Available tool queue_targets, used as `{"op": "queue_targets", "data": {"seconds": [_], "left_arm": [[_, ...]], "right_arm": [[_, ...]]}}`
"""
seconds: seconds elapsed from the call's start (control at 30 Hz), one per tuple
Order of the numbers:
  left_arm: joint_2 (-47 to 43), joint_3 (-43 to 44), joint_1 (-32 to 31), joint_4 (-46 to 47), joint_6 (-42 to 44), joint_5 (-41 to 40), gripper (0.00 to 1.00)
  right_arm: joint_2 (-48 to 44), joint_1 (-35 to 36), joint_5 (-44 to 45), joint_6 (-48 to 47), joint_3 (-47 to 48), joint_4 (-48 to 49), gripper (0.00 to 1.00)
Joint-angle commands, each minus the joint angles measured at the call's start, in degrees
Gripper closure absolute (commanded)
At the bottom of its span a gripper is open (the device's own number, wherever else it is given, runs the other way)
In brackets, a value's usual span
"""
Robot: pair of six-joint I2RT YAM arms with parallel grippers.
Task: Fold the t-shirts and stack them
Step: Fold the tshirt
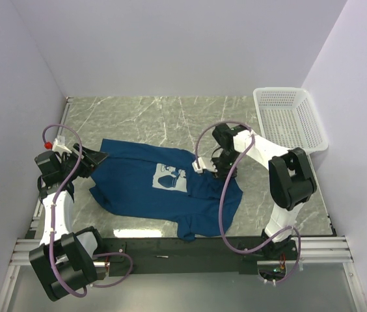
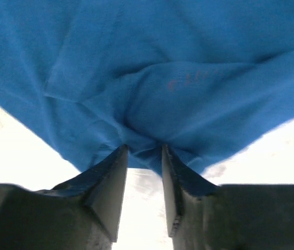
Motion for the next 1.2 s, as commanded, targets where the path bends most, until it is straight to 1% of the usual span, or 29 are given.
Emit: {"op": "queue_targets", "data": {"seconds": [0.0, 0.03, 0.07, 0.13, 0.17, 0.23, 0.27, 0.37, 0.47, 0.5, 0.53, 0.57, 0.6, 0.63, 0.67, 0.7, 0.73, 0.77, 0.8, 0.83, 0.9, 1.0, 1.17], "left_arm": [[0.0, -0.3, -0.2, 2.3, -0.5, 1.8, 0.35], [-0.1, -0.3, -0.2, 2.3, -0.6, 1.8, 0.34], [0.0, -0.3, -0.2, 2.3, -0.5, 1.8, 0.35], [0.0, -0.3, -0.2, 2.2, -0.4, 1.8, 0.34], [-0.1, -0.3, -0.2, 2.2, -0.5, 1.7, 0.34], [-0.1, -0.3, -0.2, 2.2, -0.5, 1.7, 0.34], [-0.1, -0.3, -0.2, 2.2, -0.5, 1.8, 0.34], [-0.1, -0.3, -0.2, 2.3, -0.5, 1.9, 0.34], [-0.3, -0.4, -0.2, 2.3, -0.6, 1.8, 0.34], [-0.3, -0.4, -0.2, 2.4, -0.6, 1.9, 0.35], [-0.2, -0.5, -0.2, 2.5, -0.7, 2.0, 0.34], [-0.2, -0.5, -0.2, 2.7, -0.7, 2.1, 0.34], [-0.1, -0.5, -0.2, 2.6, -0.8, 2.0, 0.34], [-0.1, -0.6, -0.2, 2.7, -0.8, 2.1, 0.34], [0.0, -0.5, -0.2, 2.7, -0.8, 2.1, 0.35], [0.0, -0.4, -0.2, 2.3, -0.6, 2.0, 0.34], [0.0, -0.3, -0.2, 2.3, -0.5, 1.9, 0.34], [0.0, -0.2, -0.2, 2.1, -0.5, 1.7, 0.34], [0.0, -0.3, -0.2, 2.0, -0.3, 1.7, 0.35], [-0.1, -0.3, -0.2, 2.0, -0.4, 1.6, 0.34], [0.1, -0.2, -0.2, 2.0, -0.5, 1.6, 0.34], [0.2, -0.3, -0.2, 2.3, -0.5, 1.9, 0.35], [0.4, -0.4, -0.2, 2.4, -0.5, 2.1, 0.34]], "right_arm": [[-4.4, 0.4, 1.2, 0.8, -3.7, 1.0, 0.61], [-4.9, 0.5, 1.4, 1.1, -4.4, 1.3, 0.63], [-5.6, 0.4, 1.4, 1.6, -5.5, 1.4, 0.69], [-6.6, 0.4, 1.9, 2.7, -6.5, 2.6, 0.75], [-7.9, 0.5, 2.0, 3.9, -7.7, 3.3, 0.8], [-9.7, 0.3, 2.1, 5.2, -9.0, 5.8, 0.88], [-11.6, 0.4, 2.3, 7.3, -10.4, 8.2, 1.0], [-15.7, 0.2, 1.3, 10.6, -13.5, 12.1, 1.0], [-19.9, -0.2, -0.5, 10.9, -16.4, 14.0, 1.0], [-20.7, -0.6, -1.9, 10.6, -16.7, 14.7, 0.99], [-21.7, -0.8, -2.8, 9.9, -16.7, 14.8, 0.9], [-21.8, -1.1, -3.6, 8.0, -16.1, 14.5, 0.64], [-21.6, -1.3, -5.0, 6.2, -15.7, 13.8, 0.55], [-20.2, -1.3, -5.3, 3.7, -15.2, 12.6, 0.48], [-19.1, -1.4, -5.3, -0.5, -14.0, 11.1, 0.4], [-17.8, -1.3, -5.6, -2.6, -13.0, 9.7, 0.37], [-14.4, -1.3, -5.8, -4.4, -11.6, 8.1, 0.36], [-12.5, -1.2, -5.7, -6.1, -8.2, 5.2, 0.36], [-10.5, -1.0, -5.4, -6.8, -6.1, 3.6, 0.35], [-6.7, -0.9, -4.6, -7.3, -2.5, 2.1, 0.35], [-3.5, -0.8, -3.6, -7.1, 0.3, -0.3, 0.35], [-1.1, -0.9, -2.2, -7.5, 1.4, 0.4, 0.35], [1.7, -0.6, -0.5, -7.7, 2.5, -2.0, 0.38]]}}
